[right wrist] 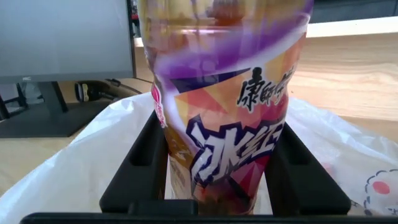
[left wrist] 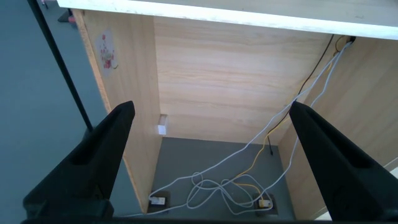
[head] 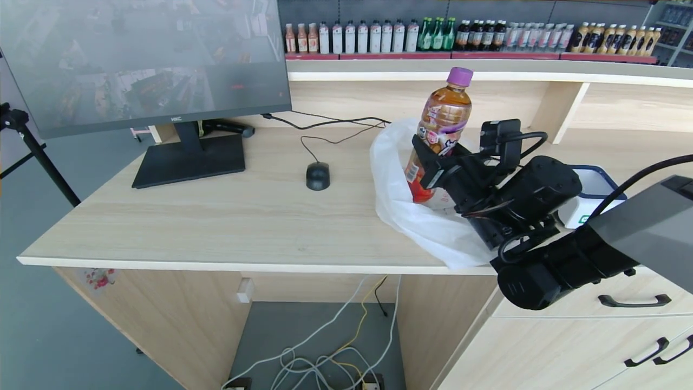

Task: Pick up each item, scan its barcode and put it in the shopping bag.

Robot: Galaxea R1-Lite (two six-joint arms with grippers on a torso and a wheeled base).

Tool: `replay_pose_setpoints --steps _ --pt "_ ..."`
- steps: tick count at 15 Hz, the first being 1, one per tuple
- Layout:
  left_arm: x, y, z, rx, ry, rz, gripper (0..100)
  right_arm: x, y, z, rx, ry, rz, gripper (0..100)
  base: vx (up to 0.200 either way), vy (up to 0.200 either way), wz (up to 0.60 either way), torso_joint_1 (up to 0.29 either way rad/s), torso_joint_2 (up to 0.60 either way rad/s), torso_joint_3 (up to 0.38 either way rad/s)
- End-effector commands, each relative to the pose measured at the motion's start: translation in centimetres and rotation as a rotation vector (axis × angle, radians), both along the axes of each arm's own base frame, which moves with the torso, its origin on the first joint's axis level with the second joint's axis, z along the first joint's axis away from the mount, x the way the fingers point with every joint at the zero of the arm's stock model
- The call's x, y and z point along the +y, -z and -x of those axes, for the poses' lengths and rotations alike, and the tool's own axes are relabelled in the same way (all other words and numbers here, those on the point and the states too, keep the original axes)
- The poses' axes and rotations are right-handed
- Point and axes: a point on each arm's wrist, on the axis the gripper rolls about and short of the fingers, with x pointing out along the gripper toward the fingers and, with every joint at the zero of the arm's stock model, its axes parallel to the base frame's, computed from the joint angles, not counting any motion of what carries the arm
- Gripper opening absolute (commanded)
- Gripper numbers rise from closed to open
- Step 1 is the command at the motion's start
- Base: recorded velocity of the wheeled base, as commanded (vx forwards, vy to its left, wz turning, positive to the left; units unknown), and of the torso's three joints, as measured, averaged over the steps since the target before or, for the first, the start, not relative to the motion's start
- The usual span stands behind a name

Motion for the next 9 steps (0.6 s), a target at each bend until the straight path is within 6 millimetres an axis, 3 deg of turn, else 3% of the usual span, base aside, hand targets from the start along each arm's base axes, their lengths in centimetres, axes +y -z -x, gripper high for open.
replay_pose_setpoints --steps 1,9 --pt "0.00 -0.01 0.01 -0.001 0.000 0.000 100 0.29 0.83 -0.42 0.015 -0.003 0.008 0 0.000 0.000 0.00 0.000 0.00 0.000" --pt "0.00 -0.01 0.01 -0.001 0.000 0.000 100 0.20 1.26 -0.51 0.028 -0.001 0.013 0 0.000 0.000 0.00 0.000 0.00 0.000"
